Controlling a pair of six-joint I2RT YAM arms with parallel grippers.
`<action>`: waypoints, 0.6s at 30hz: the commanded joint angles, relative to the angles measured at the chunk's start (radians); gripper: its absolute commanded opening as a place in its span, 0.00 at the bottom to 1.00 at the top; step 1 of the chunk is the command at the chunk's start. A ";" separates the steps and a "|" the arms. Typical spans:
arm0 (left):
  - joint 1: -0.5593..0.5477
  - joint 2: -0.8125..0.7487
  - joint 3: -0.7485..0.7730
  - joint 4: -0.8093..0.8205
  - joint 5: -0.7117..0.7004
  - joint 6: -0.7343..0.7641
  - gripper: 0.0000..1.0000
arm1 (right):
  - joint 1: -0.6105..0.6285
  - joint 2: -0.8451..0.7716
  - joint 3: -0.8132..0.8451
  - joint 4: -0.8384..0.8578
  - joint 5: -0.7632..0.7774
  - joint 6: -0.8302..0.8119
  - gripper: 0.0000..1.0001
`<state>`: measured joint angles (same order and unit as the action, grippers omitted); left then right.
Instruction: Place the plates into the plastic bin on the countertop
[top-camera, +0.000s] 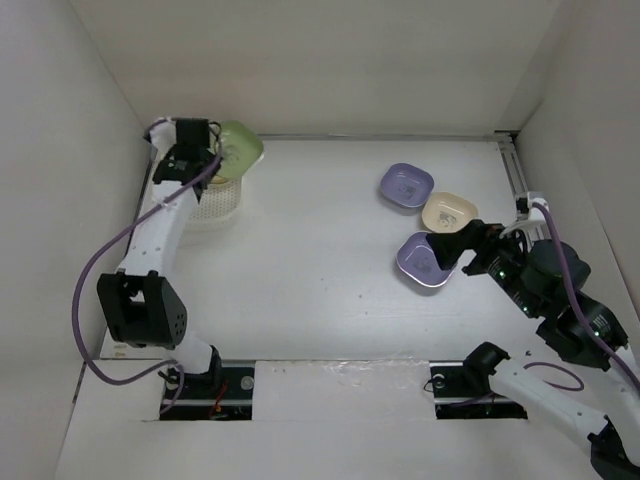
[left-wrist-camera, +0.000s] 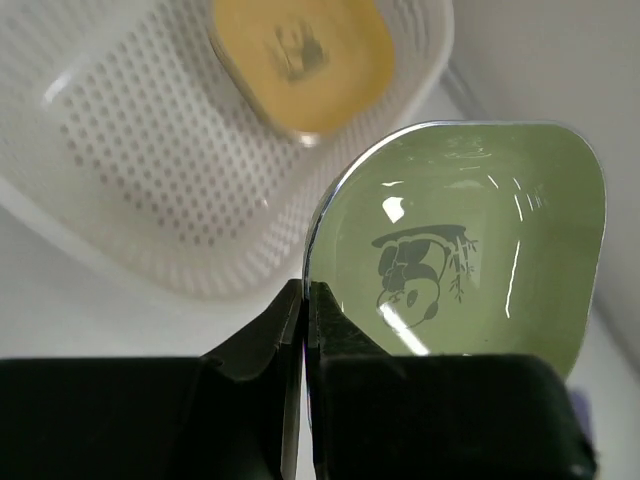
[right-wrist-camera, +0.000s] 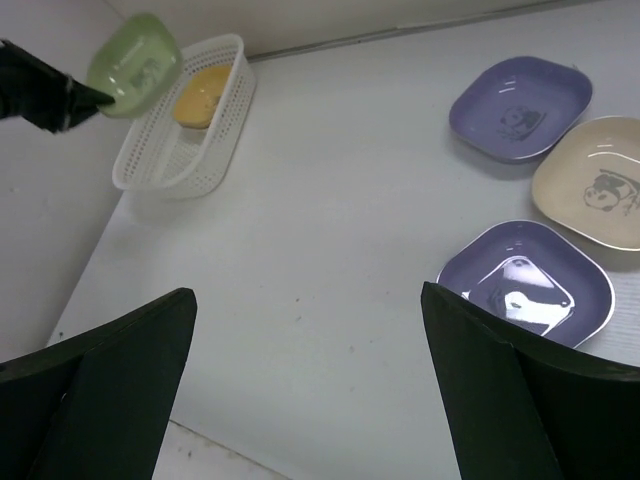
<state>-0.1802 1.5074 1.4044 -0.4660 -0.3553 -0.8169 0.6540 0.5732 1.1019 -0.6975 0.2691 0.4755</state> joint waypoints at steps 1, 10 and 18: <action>0.162 0.095 0.146 -0.008 0.058 -0.065 0.00 | -0.005 0.017 -0.053 0.118 -0.079 -0.003 1.00; 0.352 0.499 0.511 -0.079 0.163 -0.110 0.00 | -0.005 0.027 -0.088 0.159 -0.139 -0.003 1.00; 0.392 0.613 0.452 0.032 0.295 -0.142 0.00 | -0.005 0.045 -0.088 0.150 -0.108 -0.021 1.00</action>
<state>0.2157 2.1799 1.8671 -0.4889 -0.1329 -0.9268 0.6540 0.6132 1.0065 -0.6121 0.1501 0.4706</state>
